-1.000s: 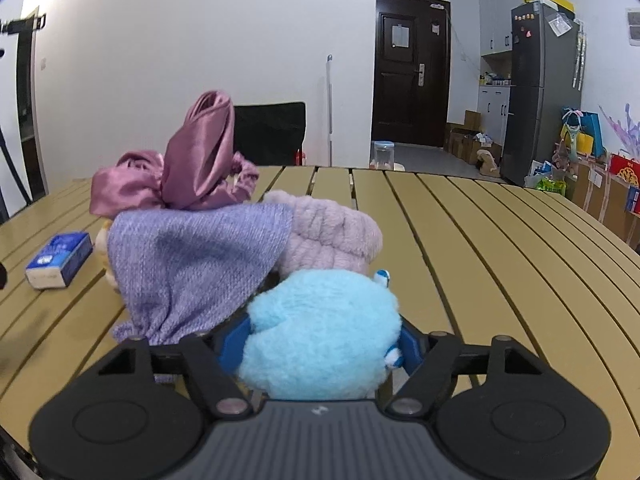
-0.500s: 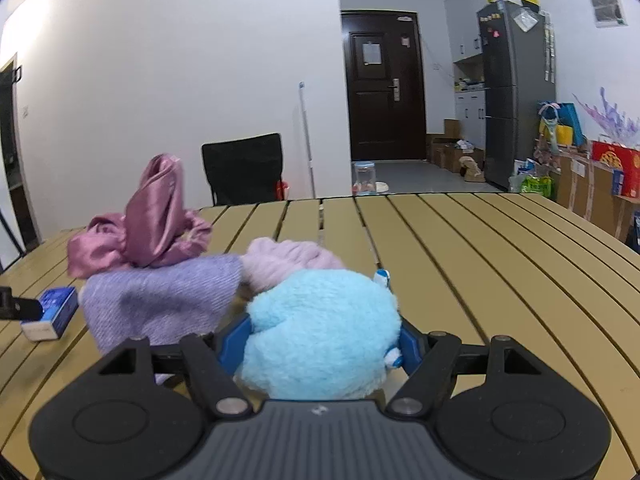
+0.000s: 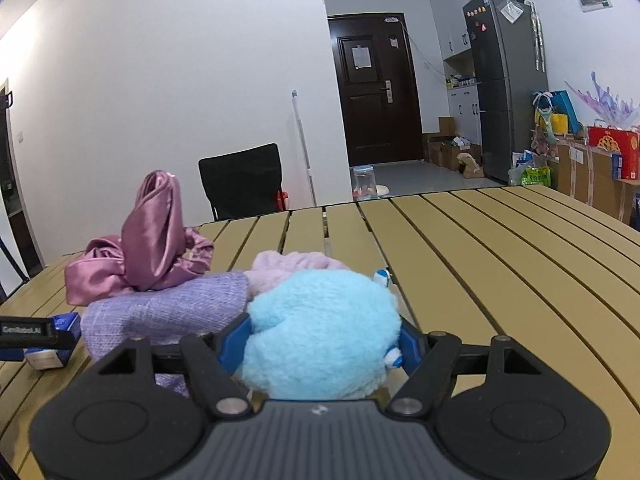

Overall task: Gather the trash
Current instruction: 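Grasp the light-blue plush with the right tool while the left tool grasps the blue tissue pack, then carry the light-blue plush and blue tissue pack down over the black bin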

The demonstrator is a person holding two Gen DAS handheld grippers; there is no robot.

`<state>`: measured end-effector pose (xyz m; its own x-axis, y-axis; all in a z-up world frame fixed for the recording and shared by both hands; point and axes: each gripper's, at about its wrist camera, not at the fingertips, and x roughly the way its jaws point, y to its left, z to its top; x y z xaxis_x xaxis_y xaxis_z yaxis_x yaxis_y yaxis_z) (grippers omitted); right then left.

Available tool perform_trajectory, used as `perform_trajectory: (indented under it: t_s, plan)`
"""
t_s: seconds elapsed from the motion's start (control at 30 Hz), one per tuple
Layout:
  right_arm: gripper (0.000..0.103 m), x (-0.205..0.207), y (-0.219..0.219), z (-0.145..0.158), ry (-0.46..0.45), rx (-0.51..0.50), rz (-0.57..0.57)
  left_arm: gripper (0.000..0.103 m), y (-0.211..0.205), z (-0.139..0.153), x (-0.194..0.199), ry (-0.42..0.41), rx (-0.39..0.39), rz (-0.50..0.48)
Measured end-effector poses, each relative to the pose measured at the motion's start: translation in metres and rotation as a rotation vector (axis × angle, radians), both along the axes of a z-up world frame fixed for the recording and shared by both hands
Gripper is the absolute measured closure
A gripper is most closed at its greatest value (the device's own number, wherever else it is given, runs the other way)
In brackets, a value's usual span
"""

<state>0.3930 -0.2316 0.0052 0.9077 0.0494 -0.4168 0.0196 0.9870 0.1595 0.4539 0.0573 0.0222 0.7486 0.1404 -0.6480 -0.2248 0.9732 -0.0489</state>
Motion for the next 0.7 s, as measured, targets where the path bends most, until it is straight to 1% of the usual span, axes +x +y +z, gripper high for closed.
perform_trajectory:
  t_s: [0.03, 0.07, 0.1, 0.33, 0.57, 0.7]
  plan:
    - [0.031, 0.001, 0.001, 0.000, 0.002, -0.003, 0.003, 0.040, 0.000, 0.000, 0.000, -0.007, 0.012, -0.002]
    - [0.031, 0.002, 0.002, -0.001, 0.004, -0.004, 0.005, 0.046, 0.001, 0.000, 0.001, -0.009, 0.006, -0.012]
    - [0.031, 0.002, 0.003, -0.001, 0.005, -0.004, 0.004, 0.049, 0.002, 0.001, 0.000, -0.016, 0.003, -0.018]
    - [0.031, 0.005, 0.005, -0.001, 0.003, 0.010, -0.009, 0.050, 0.001, 0.001, -0.005, -0.028, 0.014, -0.035]
    - [0.031, -0.001, 0.004, 0.000, -0.002, 0.005, -0.004, 0.050, 0.003, 0.013, -0.021, -0.075, 0.021, -0.038]
    - [0.031, -0.007, 0.002, 0.005, -0.005, -0.006, -0.001, 0.050, -0.004, 0.022, -0.033, -0.103, 0.024, -0.049]
